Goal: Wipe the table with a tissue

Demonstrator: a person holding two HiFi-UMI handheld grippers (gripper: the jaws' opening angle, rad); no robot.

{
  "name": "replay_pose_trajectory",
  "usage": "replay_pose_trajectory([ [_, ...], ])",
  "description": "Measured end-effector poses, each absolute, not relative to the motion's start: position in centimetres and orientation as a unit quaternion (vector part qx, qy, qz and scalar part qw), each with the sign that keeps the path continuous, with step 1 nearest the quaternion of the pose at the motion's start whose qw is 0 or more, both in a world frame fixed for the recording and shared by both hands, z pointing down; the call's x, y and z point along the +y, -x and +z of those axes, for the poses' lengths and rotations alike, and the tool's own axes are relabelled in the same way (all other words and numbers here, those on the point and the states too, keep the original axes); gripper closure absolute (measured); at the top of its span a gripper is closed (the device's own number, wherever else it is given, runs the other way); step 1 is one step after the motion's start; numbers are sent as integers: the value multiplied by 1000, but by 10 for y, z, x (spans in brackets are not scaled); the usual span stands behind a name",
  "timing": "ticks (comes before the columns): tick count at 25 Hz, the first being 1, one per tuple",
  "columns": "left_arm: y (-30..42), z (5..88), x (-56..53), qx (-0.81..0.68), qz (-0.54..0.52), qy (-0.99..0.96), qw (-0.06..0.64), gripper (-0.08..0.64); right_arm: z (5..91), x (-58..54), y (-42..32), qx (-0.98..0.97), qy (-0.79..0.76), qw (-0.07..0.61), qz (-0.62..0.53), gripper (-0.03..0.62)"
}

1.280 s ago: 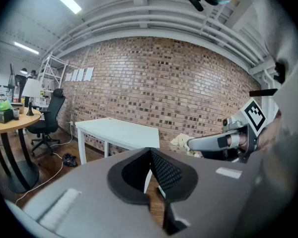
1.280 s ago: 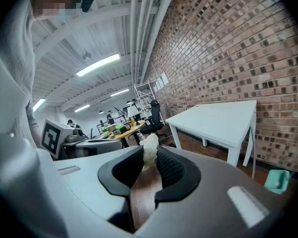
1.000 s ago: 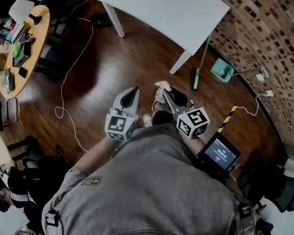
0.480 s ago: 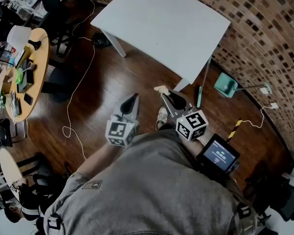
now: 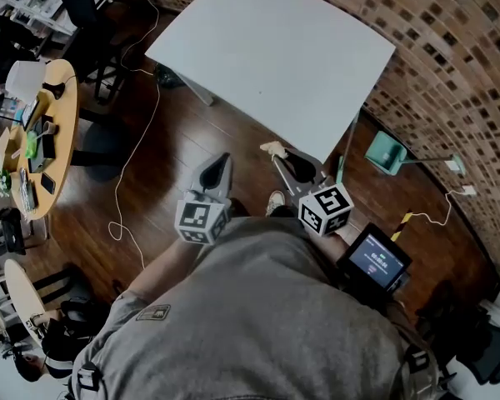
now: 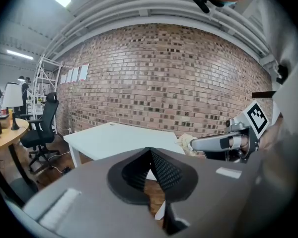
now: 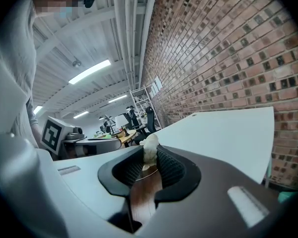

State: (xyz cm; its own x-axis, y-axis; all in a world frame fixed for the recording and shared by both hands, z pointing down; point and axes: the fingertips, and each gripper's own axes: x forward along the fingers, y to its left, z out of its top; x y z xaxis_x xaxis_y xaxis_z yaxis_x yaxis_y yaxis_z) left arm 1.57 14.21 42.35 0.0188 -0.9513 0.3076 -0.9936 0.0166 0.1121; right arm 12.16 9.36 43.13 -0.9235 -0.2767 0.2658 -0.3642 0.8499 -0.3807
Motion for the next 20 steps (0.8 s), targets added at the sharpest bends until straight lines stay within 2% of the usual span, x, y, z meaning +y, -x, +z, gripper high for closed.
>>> replay_pose_trajectory([
  [20, 57, 445, 55, -601, 78, -775, 179, 558, 459, 34, -58, -919, -286, 117, 246, 499],
])
